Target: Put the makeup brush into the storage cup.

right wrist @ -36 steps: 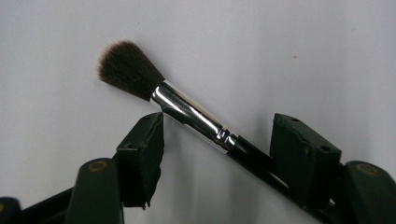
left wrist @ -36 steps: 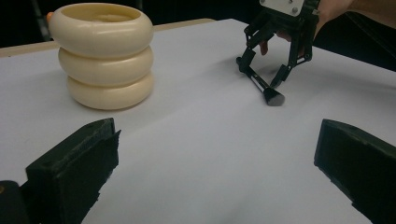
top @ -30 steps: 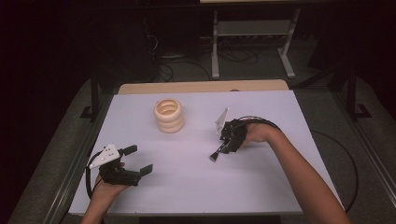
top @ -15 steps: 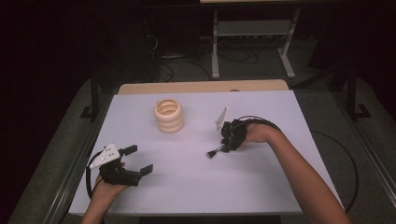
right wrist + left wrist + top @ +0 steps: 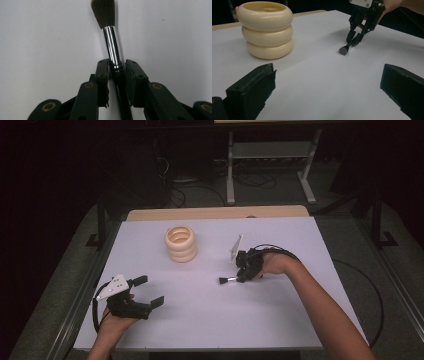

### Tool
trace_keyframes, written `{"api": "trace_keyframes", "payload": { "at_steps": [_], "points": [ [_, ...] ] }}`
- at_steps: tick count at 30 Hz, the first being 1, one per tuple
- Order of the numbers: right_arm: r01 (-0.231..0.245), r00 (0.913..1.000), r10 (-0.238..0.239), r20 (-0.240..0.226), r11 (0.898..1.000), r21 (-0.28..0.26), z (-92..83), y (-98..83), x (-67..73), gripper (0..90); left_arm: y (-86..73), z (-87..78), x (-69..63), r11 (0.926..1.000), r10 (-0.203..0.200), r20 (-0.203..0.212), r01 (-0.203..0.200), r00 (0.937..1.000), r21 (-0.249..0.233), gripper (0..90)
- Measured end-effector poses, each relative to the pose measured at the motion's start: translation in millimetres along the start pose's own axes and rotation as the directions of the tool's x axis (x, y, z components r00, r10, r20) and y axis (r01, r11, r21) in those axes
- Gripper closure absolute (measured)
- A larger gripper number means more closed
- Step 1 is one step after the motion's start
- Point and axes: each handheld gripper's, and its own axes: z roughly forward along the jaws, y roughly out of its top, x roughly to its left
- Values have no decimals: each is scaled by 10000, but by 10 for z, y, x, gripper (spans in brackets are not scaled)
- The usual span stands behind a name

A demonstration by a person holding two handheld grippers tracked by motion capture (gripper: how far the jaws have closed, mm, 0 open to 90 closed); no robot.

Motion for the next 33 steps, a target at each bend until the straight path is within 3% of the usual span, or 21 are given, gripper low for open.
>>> {"api": "trace_keyframes", "payload": {
  "at_steps": [19, 33],
  "points": [
    [-190, 9997, 194, -141, 9993, 309, -3, 19, 8, 731, 0, 2, 0, 10000, -24, 2, 24, 10000, 11, 0],
    [284, 9996, -283, -46, 9991, 304, 48, 216, 17, 703, 0, -2, 4, 10000, 5, 8, -5, 10000, 42, 0]
  ]
}}
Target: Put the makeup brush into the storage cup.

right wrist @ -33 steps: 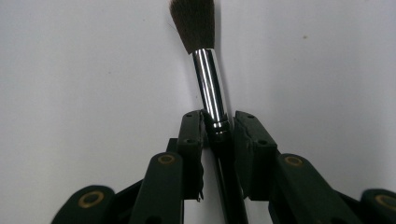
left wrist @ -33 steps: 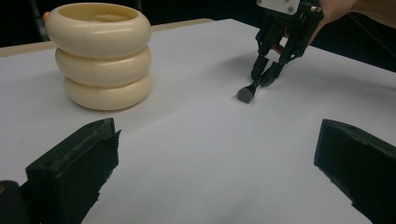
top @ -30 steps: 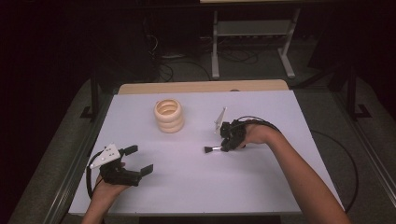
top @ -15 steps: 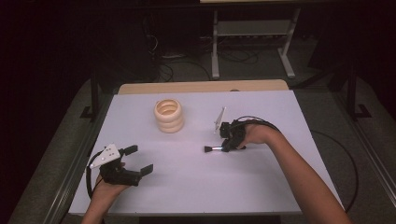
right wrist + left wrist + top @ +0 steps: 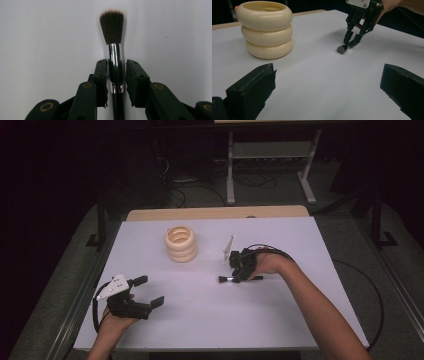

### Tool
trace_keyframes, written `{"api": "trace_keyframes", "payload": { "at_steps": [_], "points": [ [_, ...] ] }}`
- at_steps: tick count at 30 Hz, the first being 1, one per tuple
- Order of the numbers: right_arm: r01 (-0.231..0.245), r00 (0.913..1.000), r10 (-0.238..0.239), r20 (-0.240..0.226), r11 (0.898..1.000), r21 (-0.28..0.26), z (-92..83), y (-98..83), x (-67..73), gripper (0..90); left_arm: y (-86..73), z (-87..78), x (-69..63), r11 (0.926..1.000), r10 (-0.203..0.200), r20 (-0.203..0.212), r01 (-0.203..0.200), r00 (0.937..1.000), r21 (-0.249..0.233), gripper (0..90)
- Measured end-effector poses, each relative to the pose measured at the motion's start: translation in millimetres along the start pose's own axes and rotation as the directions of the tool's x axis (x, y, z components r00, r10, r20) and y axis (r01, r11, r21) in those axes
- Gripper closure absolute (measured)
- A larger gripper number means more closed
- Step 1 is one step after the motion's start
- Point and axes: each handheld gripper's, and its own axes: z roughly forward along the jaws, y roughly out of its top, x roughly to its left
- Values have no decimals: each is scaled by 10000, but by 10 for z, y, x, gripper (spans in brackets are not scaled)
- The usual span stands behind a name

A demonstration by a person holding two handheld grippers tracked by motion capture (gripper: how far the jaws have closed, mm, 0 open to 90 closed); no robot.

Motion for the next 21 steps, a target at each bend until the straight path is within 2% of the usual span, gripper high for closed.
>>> {"api": "trace_keyframes", "payload": {
  "at_steps": [11, 17, 21],
  "points": [
    [363, 9993, -365, 31, 9983, 448, 42, 131, 6, 711, -2, -1, -2, 10000, -26, 20, 26, 10000, 16, 0],
    [559, 9984, -564, 32, 9941, 934, 59, 211, 29, 730, -2, 1, -7, 10000, -22, 48, 22, 10000, 3, 0],
    [551, 9985, -555, 11, 9934, 1005, 64, 223, 29, 752, 0, 5, -5, 10000, 55, 57, -56, 10000, 69, 0]
  ]
}}
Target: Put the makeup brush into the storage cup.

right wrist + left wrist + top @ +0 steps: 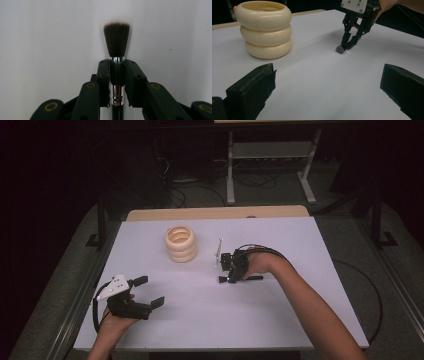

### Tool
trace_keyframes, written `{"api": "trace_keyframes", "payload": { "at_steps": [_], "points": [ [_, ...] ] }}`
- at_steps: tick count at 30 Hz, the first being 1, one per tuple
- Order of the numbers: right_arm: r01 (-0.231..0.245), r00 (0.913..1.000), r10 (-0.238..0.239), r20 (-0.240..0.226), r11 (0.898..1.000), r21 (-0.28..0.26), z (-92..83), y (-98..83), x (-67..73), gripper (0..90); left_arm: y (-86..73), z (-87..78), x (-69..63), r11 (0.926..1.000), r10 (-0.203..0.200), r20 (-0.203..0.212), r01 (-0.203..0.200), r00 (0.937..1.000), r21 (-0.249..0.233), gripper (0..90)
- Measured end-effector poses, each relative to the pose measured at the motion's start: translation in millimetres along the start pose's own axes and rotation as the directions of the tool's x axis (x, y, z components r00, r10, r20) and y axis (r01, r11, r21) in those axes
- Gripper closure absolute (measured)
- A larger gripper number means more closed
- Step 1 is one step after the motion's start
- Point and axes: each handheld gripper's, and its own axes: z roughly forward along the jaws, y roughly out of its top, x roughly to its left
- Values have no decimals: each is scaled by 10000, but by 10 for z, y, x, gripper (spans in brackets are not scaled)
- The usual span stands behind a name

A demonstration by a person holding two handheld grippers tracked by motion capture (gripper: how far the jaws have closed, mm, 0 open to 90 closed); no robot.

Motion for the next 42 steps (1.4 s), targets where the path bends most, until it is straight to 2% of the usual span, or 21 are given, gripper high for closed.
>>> {"api": "trace_keyframes", "payload": {
  "at_steps": [4, 12, 15, 17, 18, 21, 22, 24, 25, 29, 31, 32, 33, 35, 36, 37, 38, 39, 40, 41, 42],
  "points": [
    [19, 10000, -18, -51, 9999, 128, 3, 15, 2, 770, 2, 0, -3, 10000, 25, 3, -25, 10000, 12, 0],
    [-77, 9999, 77, -112, 10000, -57, -12, -12, -8, 774, -1, -9, 2, 10000, -54, -12, 54, 10000, -61, 0],
    [-275, 9996, 272, -119, 9992, -291, -34, -32, -8, 774, 0, -18, 6, 10000, -26, -30, 26, 10000, -43, 0],
    [-469, 9989, 465, -64, 9958, -781, -97, -81, -18, 774, 1, -20, 7, 10000, -12, -36, 11, 10000, -32, 0],
    [-469, 9989, 465, -64, 9958, -781, -97, -81, -18, 774, 1, -19, 7, 10000, -1, -39, 1, 10000, -37, 0],
    [-860, 9963, 854, -100, 9866, -1384, -175, -155, -3, 774, -1, -14, 7, 10000, 8, -33, -9, 10000, -60, 0],
    [-860, 9963, 854, -100, 9866, -1384, -175, -155, -3, 774, -1, -13, 6, 10000, 7, -32, -7, 10000, -68, 0],
    [-1104, 9938, 1108, -78, 9778, -1781, -222, -223, 14, 774, 1, -8, 1, 10000, -4, -37, 3, 10000, -77, 0],
    [-1104, 9938, 1108, -78, 9778, -1781, -222, -223, 14, 774, 1, -8, 1, 10000, -4, -37, 3, 10000, -77, 0],
    [-1487, 9882, 1534, -25, 9538, -2610, -323, -310, 49, 774, 4, -4, -6, 9999, -70, -37, 69, 10000, -99, 0],
    [-1528, 9874, 1585, -9, 9503, -2712, -337, -323, 53, 774, 5, -3, -7, 9999, -56, -43, 55, 10000, -100, 0],
    [-1607, 9856, 1691, 51, 9450, -2850, -355, -339, 62, 775, 9, -1, -11, 10000, 6, -29, -6, 10000, -85, 0],
    [-1814, 9804, 1961, 174, 9341, -3074, -390, -369, 87, 775, 11, -3, -11, 10000, 52, -22, -52, 10000, -45, 0],
    [-1991, 9749, 2209, 291, 9225, -3307, -419, -398, 105, 775, 13, 1, -12, 10000, 26, 5, -26, 10000, -81, 0],
    [-1991, 9749, 2209, 291, 9225, -3307, -419, -398, 105, 775, 13, 1, -12, 10000, 26, 5, -26, 10000, -81, 0],
    [-2120, 9701, 2401, 358, 9097, -3570, -437, -421, 113, 775, 13, 1, -12, 10000, 26, 5, -26, 10000, -81, 0],
    [-2493, 9580, 2853, 302, 8798, -4047, -480, -482, 135, 775, 18, 6, -9, 9999, 65, 36, -64, 10000, -137, 0],
    [-2619, 9529, 3019, 287, 8670, -4239, -492, -505, 142, 775, 20, 8, -12, 9999, 59, 43, -58, 10000, -150, 0],
    [-2730, 9485, 3157, 249, 8549, -4411, -500, -530, 147, 775, 22, 11, -15, 9999, 43, 43, -42, 10000, -157, 0],
    [-2733, 9467, 3209, 291, 8473, -4554, -505, -554, 149, 775, 23, 14, -17, 9998, 31, 51, -30, 10000, -172, 0],
    [-2733, 9467, 3209, 291, 8473, -4554, -505, -554, 149, 775, 23, 14, -17, 9998, 31, 51, -30, 10000, -172, 0]
  ]
}}
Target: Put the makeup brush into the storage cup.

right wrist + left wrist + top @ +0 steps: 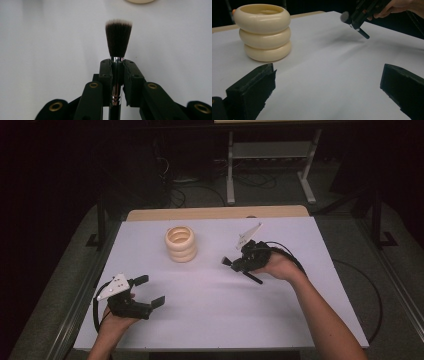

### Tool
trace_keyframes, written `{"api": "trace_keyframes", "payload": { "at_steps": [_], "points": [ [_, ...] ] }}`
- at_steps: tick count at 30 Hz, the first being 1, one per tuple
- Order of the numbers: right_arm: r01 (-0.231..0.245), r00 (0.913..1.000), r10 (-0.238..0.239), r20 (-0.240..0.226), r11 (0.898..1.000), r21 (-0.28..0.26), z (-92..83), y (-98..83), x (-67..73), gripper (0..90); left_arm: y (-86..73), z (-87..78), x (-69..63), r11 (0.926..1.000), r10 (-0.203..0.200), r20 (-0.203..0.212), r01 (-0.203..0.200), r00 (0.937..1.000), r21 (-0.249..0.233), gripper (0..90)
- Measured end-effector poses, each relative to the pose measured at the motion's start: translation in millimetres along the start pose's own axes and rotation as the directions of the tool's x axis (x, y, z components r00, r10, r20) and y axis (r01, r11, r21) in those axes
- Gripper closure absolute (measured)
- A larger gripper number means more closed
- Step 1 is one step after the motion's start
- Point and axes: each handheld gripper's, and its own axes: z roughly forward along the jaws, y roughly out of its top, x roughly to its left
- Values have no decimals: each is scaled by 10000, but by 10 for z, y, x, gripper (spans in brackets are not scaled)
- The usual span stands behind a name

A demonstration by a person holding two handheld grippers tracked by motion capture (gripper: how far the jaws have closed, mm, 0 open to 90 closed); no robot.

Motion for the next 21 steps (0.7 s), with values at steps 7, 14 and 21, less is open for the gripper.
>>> {"api": "trace_keyframes", "payload": {
  "at_steps": [7, 14, 21],
  "points": [
    [-1106, 9934, 1133, 185, 9877, -1103, -129, -149, 38, 775, 43, 21, 5, 9999, 107, 82, -108, 9999, 6, 0],
    [-1761, 9833, 1818, 54, 9591, -2216, -230, -243, 102, 775, 101, 49, 8, 9998, 207, 158, -207, 9997, 10, 0],
    [-1708, 9824, 1858, 217, 9381, -3012, -341, -250, 154, 775, 221, 160, -4, 9993, 368, 361, -369, 9987, 16, 0]
  ]
}}
